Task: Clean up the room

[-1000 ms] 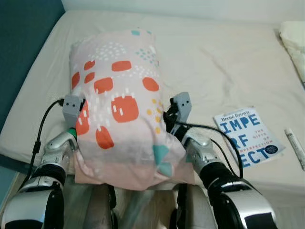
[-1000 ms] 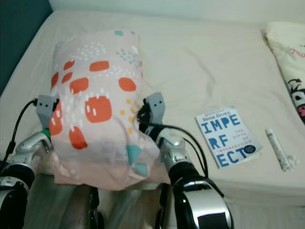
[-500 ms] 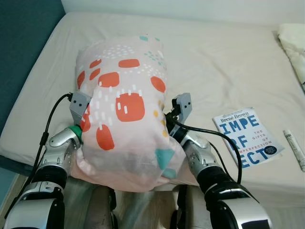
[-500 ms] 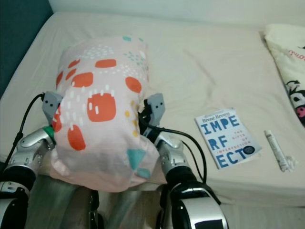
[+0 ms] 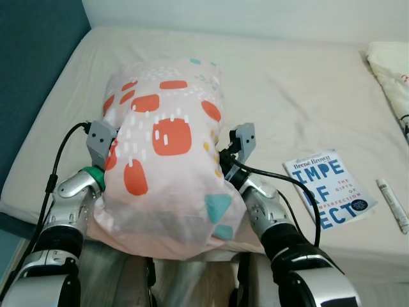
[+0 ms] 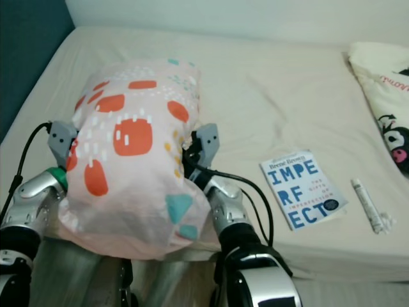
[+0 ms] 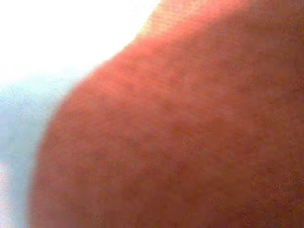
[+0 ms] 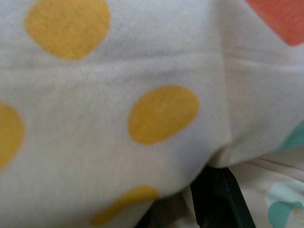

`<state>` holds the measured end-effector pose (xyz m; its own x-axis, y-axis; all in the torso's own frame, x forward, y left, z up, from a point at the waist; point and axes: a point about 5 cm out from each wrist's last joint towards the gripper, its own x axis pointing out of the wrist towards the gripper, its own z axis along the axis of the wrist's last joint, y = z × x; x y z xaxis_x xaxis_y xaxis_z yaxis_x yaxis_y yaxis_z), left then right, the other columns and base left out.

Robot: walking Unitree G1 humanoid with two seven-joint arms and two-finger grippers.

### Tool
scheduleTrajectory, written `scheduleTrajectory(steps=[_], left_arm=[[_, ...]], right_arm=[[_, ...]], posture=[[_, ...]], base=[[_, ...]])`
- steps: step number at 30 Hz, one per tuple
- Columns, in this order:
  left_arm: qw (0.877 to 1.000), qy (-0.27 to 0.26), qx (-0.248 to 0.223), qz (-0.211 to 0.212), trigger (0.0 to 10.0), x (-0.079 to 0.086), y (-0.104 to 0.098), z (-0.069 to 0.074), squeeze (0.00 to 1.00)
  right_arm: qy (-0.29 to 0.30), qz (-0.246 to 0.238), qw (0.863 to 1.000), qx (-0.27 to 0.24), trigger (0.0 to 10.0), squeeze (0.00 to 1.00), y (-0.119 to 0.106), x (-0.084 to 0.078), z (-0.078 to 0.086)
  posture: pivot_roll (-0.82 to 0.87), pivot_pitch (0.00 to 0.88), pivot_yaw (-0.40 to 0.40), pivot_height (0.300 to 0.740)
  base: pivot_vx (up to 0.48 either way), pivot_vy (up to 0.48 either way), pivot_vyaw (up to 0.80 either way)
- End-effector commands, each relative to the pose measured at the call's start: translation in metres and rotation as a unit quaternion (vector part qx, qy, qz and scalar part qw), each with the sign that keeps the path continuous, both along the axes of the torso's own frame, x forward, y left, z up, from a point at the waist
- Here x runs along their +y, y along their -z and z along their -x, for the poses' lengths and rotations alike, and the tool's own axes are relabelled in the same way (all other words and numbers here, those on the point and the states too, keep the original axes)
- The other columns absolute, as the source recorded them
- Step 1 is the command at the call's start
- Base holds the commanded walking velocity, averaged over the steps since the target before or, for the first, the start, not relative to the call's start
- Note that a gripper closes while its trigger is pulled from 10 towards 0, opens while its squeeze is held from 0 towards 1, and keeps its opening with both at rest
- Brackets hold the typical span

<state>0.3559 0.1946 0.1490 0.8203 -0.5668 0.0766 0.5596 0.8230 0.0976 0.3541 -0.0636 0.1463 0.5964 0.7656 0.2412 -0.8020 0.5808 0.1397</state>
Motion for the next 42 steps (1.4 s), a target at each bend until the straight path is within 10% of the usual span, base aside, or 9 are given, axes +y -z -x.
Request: scheduleTrajectory(steps=[1, 15, 42], left_arm=[[0.998, 0.045, -0.037, -0.020, 10.0, -0.022, -0.010, -0.001, 0.00], [0.995, 0.028, -0.070, -0.070, 10.0, -0.033, -0.013, 0.004, 0.00], [0.997, 0.018, -0.069, -0.040, 10.0, -0.036, -0.020, 0.005, 0.00]], right_arm=[[-0.066, 0.003, 0.998, -0.011, 10.0, 0.00, -0.002, 0.028, 0.010], [-0.048, -0.009, 0.999, -0.005, 10.0, 0.00, 0.004, 0.026, 0.015], [-0.038, -0.019, 0.999, -0.004, 10.0, 0.00, -0.002, 0.029, 0.013]], posture=[[0.10, 0.030, 0.048, 0.613], [0.10, 0.000, 0.059, 0.663], [0.11, 0.000, 0.052, 0.740]], base=[[0.000, 0.000, 0.00], [0.000, 0.000, 0.00], [0.000, 0.000, 0.00]])
